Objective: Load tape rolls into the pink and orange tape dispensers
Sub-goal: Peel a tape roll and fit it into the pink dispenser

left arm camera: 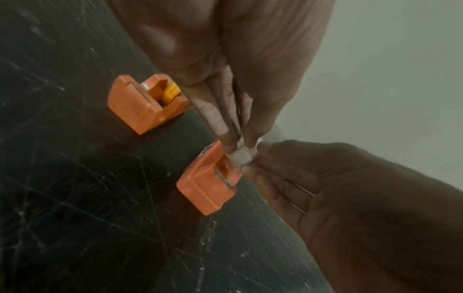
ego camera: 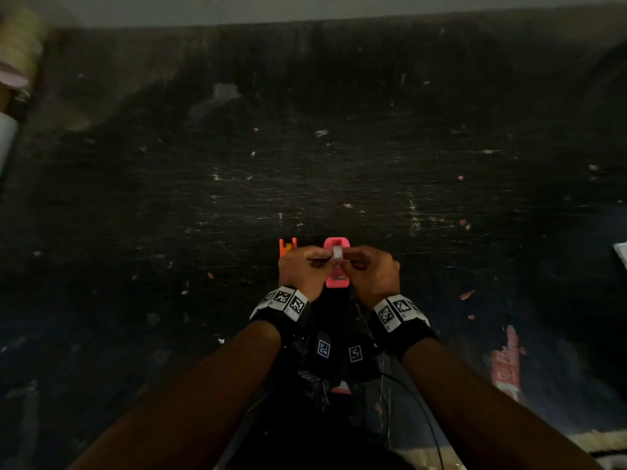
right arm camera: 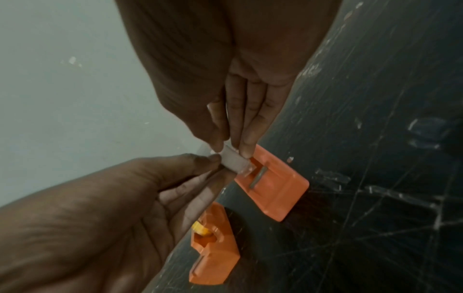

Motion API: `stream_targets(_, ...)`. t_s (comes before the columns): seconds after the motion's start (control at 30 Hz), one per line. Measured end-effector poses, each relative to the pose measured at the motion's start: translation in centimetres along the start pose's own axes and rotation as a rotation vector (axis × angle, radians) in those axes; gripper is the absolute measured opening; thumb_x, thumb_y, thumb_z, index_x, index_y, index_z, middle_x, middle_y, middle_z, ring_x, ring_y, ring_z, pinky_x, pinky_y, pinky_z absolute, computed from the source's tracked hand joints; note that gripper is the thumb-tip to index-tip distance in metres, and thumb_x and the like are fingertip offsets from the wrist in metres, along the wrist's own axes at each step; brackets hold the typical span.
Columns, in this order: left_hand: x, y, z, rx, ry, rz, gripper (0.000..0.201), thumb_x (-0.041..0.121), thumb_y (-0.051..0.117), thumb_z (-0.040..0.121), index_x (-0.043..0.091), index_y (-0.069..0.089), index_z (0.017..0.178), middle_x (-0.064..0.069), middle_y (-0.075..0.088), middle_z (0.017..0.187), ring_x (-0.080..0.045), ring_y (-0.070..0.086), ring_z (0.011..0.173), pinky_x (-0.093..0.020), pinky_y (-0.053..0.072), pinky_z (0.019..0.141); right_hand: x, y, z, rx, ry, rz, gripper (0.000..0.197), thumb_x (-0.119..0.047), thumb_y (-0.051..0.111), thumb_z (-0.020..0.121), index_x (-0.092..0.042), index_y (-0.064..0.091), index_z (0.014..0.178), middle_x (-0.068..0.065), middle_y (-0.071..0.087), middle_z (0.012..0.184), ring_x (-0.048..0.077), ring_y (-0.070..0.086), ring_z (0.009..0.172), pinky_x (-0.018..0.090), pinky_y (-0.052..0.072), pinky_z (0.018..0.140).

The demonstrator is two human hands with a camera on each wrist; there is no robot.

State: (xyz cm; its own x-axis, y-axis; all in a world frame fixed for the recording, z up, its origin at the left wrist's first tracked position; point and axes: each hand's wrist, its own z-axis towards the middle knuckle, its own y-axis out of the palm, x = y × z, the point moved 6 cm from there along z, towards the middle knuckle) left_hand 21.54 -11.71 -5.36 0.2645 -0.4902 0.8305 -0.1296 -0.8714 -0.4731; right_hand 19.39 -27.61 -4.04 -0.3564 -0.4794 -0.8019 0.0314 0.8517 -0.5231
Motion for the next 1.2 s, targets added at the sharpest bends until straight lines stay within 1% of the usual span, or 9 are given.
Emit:
stream_targets(0.23,-0.2,0.5,0.6,-0.025,-0.015,0.004,0.023,0.015,0.084,0.08,0.014,0.078,0.102,-0.001,0.079,0.102,-0.006,0.072,0.091,-0.012,0.054,0.084,0.2,0.2,0.4,0.016,0.036,-0.032,0.021,-0.017,0.075,0.086,-0.018,0.078,0.106,0.001,0.079,0.102,0.012,0.073,0.094,0.017,0.053,0.084)
stream_targets(0.4,0.2,0.4,1.1,-0.014,0.005,0.073,0.025,0.016,0.084,0.077,0.02,0.076,0.101,0.003,0.079,0.098,-0.009,0.073,0.091,-0.023,0.057,0.086,0.4,0.3,1.0,0.011,0.056,-0.079,0.023,-0.018,0.073,0.087,-0.017,0.078,0.109,0.003,0.079,0.102,0.004,0.067,0.087,-0.007,0.036,0.062)
stream_targets(0.53,0.3,0.5,1.3,-0.019,0.034,0.176,0.022,0.021,0.083,0.078,0.02,0.077,0.099,0.001,0.079,0.097,-0.015,0.074,0.093,-0.038,0.058,0.089,0.8,0.7,1.3,-0.006,0.088,-0.146,0.023,-0.021,0.069,0.091,-0.022,0.076,0.113,0.001,0.078,0.106,0.012,0.072,0.096,0.012,0.045,0.078)
stream_targets(0.6,0.3,0.5,1.3,-0.025,0.028,0.192,0.021,0.021,0.083,0.078,0.021,0.077,0.098,0.001,0.079,0.097,-0.016,0.074,0.094,-0.038,0.058,0.09,0.9,0.9,1.5,-0.007,0.108,-0.15,0.024,-0.023,0.068,0.092,-0.024,0.076,0.114,0.0,0.078,0.106,0.013,0.073,0.095,0.013,0.046,0.077)
stream_targets(0.7,0.5,0.4,1.5,-0.019,0.033,0.209,0.02,0.023,0.082,0.079,0.022,0.076,0.099,0.002,0.079,0.098,-0.015,0.072,0.095,-0.03,0.055,0.089,1.1,0.9,1.7,-0.001,0.137,-0.152,0.023,-0.024,0.067,0.092,-0.026,0.076,0.113,0.0,0.078,0.104,0.015,0.073,0.092,0.016,0.051,0.078)
stream_targets(0.83,0.6,0.5,1.7,-0.022,0.065,0.25,0.02,0.025,0.08,0.082,0.022,0.076,0.101,0.003,0.078,0.1,-0.007,0.066,0.089,-0.004,0.04,0.072,1.2,0.9,1.7,-0.007,0.165,-0.134,0.024,-0.024,0.067,0.092,-0.025,0.076,0.114,0.001,0.078,0.106,0.014,0.072,0.092,0.015,0.048,0.074)
stream_targets(0.97,0.8,0.6,1.8,-0.068,0.083,0.197,0.027,0.019,0.081,0.081,0.02,0.077,0.108,-0.002,0.08,0.102,-0.014,0.073,0.098,-0.028,0.054,0.092,1.2,0.6,1.8,-0.026,0.2,-0.099,0.023,-0.03,0.07,0.091,-0.023,0.076,0.112,0.001,0.078,0.104,0.01,0.066,0.083,0.015,0.045,0.073)
stream_targets(1.1,0.7,0.8,2.2,-0.087,0.104,0.207,0.023,0.025,0.081,0.082,0.019,0.078,0.105,-0.001,0.08,0.1,-0.013,0.074,0.095,-0.027,0.055,0.089,1.0,0.8,1.9,-0.052,0.203,-0.107,0.026,-0.038,0.07,0.09,-0.023,0.076,0.11,0.0,0.077,0.103,0.009,0.066,0.083,0.016,0.047,0.069)
stream_targets(1.2,0.5,0.9,2.4,-0.101,0.097,0.216,0.022,0.029,0.081,0.083,0.02,0.078,0.103,-0.001,0.08,0.097,-0.012,0.074,0.093,-0.029,0.056,0.087,1.1,0.8,2.1,-0.046,0.188,-0.135,0.026,-0.039,0.07,0.09,-0.023,0.077,0.109,0.001,0.078,0.102,0.014,0.071,0.09,0.023,0.056,0.079)
